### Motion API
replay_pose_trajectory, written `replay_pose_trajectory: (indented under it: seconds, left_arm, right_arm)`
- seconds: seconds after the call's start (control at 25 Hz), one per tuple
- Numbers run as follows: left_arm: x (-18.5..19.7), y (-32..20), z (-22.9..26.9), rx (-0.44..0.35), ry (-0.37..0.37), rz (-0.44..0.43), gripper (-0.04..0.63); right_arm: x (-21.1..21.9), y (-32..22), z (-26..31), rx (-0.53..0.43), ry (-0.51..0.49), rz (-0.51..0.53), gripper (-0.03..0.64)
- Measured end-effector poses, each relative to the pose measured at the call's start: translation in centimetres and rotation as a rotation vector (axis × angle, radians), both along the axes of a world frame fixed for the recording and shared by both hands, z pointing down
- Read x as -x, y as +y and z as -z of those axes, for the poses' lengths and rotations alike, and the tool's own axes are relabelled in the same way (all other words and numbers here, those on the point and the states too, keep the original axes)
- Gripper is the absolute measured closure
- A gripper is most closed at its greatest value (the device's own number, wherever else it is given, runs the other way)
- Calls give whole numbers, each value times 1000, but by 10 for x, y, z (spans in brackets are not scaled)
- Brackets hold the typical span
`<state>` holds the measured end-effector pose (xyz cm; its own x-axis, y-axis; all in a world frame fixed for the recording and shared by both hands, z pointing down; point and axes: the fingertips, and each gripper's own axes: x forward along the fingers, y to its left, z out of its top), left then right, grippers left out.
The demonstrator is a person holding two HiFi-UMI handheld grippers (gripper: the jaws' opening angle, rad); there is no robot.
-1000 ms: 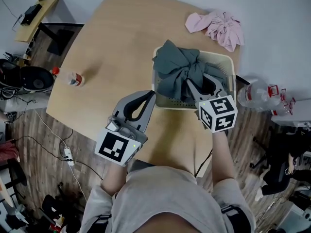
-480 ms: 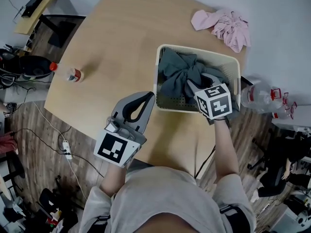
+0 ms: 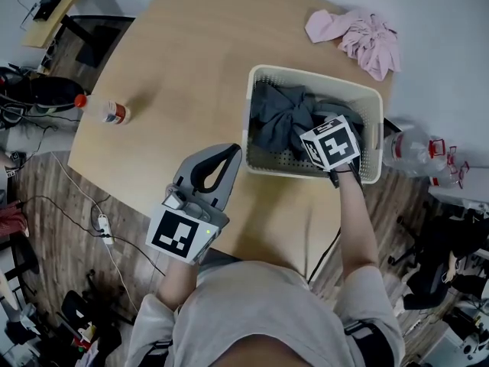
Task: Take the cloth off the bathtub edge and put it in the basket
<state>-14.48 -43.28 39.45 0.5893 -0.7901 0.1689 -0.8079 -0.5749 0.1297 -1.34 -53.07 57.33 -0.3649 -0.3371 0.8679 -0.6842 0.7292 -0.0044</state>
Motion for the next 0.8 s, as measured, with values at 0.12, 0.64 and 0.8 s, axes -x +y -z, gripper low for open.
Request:
replay_pose_trajectory:
  seconds: [0.12,0.64,0.8]
  left_arm:
    - [2,2,-2,2,-1,10,599]
    - [10,23,19,-45,-19,23,600]
    - [5,32,30,-76,-11,8,598]
  right_arm:
    - [0,1,-6,17,16,11,456]
    - [-5,14,23,-69,26,12,394]
    - [-2,24,51,-132,-79,-26,407]
